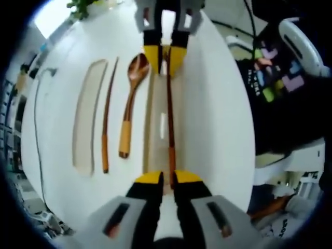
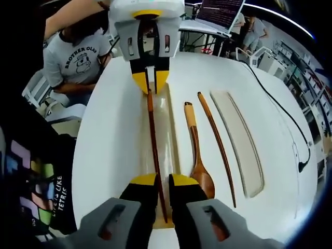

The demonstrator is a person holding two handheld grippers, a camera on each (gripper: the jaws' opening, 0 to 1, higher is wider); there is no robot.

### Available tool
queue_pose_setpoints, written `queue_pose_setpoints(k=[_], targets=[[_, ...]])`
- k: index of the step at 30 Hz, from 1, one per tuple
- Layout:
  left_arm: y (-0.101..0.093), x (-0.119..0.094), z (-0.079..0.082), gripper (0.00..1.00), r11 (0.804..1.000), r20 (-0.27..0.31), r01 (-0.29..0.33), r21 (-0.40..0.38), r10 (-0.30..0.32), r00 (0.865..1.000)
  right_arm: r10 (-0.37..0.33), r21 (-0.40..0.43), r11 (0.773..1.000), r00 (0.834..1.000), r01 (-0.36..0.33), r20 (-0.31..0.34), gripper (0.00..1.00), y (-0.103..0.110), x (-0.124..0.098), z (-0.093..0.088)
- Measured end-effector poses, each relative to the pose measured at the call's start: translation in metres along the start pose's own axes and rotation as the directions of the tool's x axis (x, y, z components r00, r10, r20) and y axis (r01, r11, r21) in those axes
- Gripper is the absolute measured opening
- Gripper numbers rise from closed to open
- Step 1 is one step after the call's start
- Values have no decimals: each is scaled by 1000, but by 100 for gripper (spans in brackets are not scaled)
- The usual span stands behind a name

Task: Arrange the utensils inside the cutlery case until each visible utensil rests in its matching compartment.

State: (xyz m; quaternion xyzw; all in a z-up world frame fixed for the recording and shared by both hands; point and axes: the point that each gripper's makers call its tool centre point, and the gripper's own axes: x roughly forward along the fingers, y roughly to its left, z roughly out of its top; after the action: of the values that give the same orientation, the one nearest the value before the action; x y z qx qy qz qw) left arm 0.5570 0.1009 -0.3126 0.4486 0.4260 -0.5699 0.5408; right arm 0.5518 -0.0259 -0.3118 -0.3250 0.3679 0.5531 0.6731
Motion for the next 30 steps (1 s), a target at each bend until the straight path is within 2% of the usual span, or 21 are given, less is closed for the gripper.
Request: queue_pose_setpoints(k=[3, 7, 11, 16, 18, 20, 24, 27, 30], targets=[[7, -11, 1, 8, 999, -5, -36, 30, 36, 999, -22, -5, 1000, 1000, 22, 22, 7, -7, -10, 4], [22, -29, 8, 8, 995, 25, -95, 28, 94, 995, -53, -3, 999, 998, 53, 33, 7, -18, -18, 8], [32, -34, 11, 8, 991, 38, -127, 34, 126, 991, -88, -23, 996, 994, 89, 57, 9, -32, -26, 16], [51, -29, 14, 10, 981, 62, -184, 53, 181, 982, -119, -35, 992, 991, 121, 54, 11, -52, -26, 14], [56, -23, 14, 10, 983, 53, -182, 38, 180, 982, -125, -32, 992, 991, 126, 43, 11, -60, -24, 9], [61, -19, 13, 10, 983, 47, -183, 29, 181, 982, -140, -66, 988, 990, 141, 17, 12, -70, -23, 2], [68, -14, 13, 13, 982, 30, -185, 45, 183, 983, -153, -66, 986, 988, 154, 9, 13, -86, -20, -6], [74, -9, 15, 19, 980, 17, -187, 65, 187, 982, -134, -54, 990, 991, 132, -26, 13, -90, -15, -16], [77, -6, 15, 19, 982, -2, -175, 78, 176, 984, -124, -62, 991, 992, 122, -36, 13, -92, -12, -21]])
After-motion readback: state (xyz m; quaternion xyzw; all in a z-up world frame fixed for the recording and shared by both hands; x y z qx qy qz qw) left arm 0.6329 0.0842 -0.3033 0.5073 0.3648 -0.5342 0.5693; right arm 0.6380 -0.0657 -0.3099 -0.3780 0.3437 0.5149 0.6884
